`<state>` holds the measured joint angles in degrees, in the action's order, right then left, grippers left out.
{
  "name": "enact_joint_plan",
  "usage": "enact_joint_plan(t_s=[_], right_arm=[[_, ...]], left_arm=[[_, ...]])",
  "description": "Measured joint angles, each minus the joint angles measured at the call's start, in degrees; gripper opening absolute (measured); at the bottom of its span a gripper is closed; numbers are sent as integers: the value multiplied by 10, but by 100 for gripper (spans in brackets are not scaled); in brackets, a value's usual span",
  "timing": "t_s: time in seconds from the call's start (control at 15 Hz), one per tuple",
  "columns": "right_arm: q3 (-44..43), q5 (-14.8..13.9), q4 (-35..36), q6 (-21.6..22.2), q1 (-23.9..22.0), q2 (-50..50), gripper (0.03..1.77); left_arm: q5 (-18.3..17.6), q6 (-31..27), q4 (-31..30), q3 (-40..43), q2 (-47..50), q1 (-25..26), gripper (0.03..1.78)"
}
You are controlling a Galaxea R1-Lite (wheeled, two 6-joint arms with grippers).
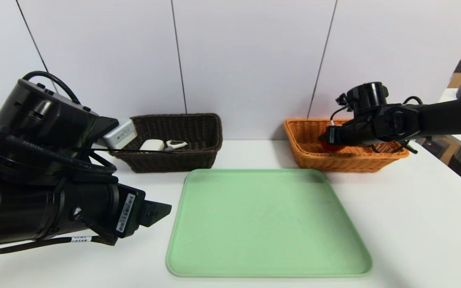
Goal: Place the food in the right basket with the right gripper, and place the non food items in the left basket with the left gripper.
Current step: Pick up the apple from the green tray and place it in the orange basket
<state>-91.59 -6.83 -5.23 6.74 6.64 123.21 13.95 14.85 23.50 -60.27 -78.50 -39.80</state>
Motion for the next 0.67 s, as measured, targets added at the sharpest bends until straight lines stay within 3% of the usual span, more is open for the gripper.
enact_joint_plan(t_s=[0.13,0.33,0.67], right_arm=[[0,0,-1,0,0,-1,123],[-1,-15,0,1,0,-3,139],[0,-16,0,6,1,-9,154]], left_arm=[[0,1,0,2,1,0,169],[0,1,0,6,3,0,169],[0,1,0,10,8,0,169]])
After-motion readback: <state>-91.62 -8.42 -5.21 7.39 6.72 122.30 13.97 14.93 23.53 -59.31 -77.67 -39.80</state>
